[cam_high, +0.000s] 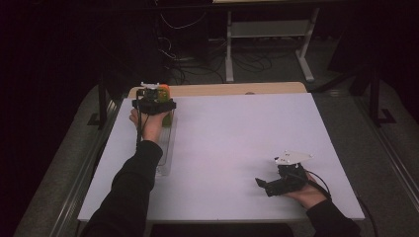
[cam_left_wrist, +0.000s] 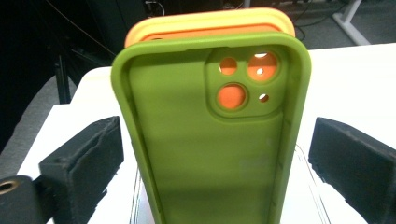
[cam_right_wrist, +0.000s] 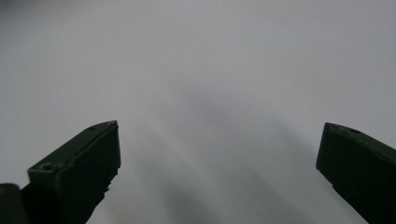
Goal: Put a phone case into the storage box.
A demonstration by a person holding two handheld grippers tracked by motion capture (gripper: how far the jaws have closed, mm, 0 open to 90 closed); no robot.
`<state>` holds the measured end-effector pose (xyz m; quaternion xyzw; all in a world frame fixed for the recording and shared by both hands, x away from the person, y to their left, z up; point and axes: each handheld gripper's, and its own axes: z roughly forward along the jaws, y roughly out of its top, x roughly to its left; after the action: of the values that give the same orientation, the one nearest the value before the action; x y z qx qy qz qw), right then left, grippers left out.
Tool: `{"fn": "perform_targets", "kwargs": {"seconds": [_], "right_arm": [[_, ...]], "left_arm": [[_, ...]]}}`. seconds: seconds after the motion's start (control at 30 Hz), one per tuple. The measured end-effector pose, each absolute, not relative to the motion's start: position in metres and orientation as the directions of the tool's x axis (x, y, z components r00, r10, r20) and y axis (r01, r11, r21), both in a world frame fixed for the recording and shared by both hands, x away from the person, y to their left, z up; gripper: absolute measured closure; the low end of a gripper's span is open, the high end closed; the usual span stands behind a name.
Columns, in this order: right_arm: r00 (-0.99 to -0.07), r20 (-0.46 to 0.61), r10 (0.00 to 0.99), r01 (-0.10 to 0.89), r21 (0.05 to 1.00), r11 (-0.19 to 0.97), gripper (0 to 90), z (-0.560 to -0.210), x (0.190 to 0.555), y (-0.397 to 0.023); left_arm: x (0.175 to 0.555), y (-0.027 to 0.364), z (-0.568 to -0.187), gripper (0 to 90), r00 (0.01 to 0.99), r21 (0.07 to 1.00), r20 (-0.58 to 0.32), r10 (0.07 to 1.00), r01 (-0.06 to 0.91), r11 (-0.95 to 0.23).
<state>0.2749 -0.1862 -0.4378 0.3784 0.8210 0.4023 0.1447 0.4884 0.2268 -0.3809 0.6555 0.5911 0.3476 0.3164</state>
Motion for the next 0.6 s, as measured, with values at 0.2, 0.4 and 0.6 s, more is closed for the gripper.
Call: {"fn": "perform_targets", "kwargs": {"seconds": [0.2, 0.4, 0.6], "right_arm": [[-0.674, 0.063, 0.736, 0.501, 0.772, 0.392, 0.0, -0.438, 0.275, -0.187], [-0.667, 0.063, 0.742, 0.502, 0.774, 0.386, 0.0, -0.438, 0.274, -0.188], [-0.666, 0.061, 0.744, 0.503, 0.773, 0.387, 0.0, -0.438, 0.273, -0.188]], "left_arm": [[0.485, 0.229, -0.376, 0.0, 0.094, 0.818, 0.079, 0.992, 0.562, -0.118], [0.477, 0.235, -0.367, 0.0, 0.162, 0.812, 0.064, 0.985, 0.565, -0.146], [0.470, 0.243, -0.357, 0.0, 0.227, 0.815, 0.022, 0.974, 0.561, -0.149]]}}
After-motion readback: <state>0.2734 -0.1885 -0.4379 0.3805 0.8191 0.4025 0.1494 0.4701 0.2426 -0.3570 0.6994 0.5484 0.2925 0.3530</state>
